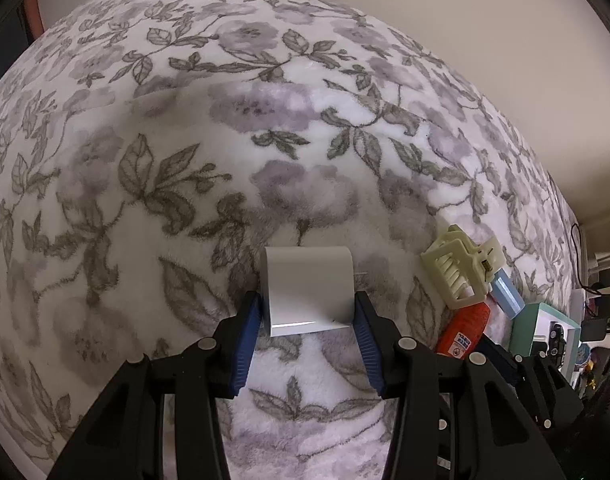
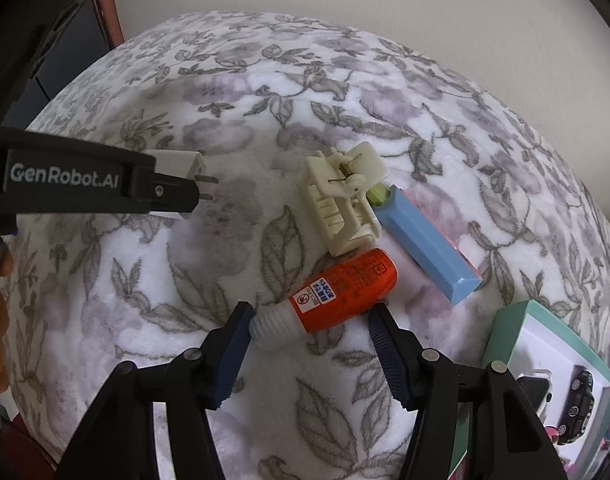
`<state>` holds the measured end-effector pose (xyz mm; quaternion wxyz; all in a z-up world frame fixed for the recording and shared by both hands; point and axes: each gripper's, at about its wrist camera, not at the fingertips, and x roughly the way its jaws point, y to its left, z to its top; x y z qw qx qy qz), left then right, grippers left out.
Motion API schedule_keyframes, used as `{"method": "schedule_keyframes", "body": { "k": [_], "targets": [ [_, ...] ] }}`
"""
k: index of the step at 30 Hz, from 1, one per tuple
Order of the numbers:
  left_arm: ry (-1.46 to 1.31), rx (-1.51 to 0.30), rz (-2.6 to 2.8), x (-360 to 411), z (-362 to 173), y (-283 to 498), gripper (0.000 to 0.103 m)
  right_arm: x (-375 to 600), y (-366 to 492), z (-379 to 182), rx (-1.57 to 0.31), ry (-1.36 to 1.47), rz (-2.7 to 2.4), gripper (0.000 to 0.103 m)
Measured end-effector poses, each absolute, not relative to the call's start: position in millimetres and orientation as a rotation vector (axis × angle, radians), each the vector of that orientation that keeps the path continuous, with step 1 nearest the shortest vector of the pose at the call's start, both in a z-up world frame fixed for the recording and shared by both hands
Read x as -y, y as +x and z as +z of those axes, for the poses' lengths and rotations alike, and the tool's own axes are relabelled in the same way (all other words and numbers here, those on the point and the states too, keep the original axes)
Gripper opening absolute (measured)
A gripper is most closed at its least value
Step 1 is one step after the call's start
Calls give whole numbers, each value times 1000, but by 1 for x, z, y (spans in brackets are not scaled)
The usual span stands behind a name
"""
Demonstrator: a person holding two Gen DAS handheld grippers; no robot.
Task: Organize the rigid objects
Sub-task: 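Lift the white cube with the left tool while the right tool grasps the red glue bottle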
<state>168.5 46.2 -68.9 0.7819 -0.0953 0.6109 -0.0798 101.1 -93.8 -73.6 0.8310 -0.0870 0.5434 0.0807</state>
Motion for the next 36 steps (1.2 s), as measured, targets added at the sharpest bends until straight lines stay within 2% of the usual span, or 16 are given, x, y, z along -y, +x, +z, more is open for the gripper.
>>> {"method": "schedule_keyframes", "body": {
  "k": [9,21,22,25,28,36],
  "targets": [
    [-183,-1315,-166,-43,-69,168,48,100,109,-75,-1164,-97,143,62],
    [-196,-1314,-164,-44,-69,168,48,129,120,-72,-1157,193,89,63],
    [-196,-1313,-164,-44,-69,168,48,128,121,-72,-1153,194,74,61],
    [-200,-1311,-165,-46,-70,168,48,123,122,-72,-1147,135,16,44],
    [-192,-1307,-159,-45,-69,167,48,125,122,-71,-1146,125,-11,33],
    [-205,-1290,-149,-43,-62,165,47,138,112,-60,-1139,187,-32,27]
  ]
}}
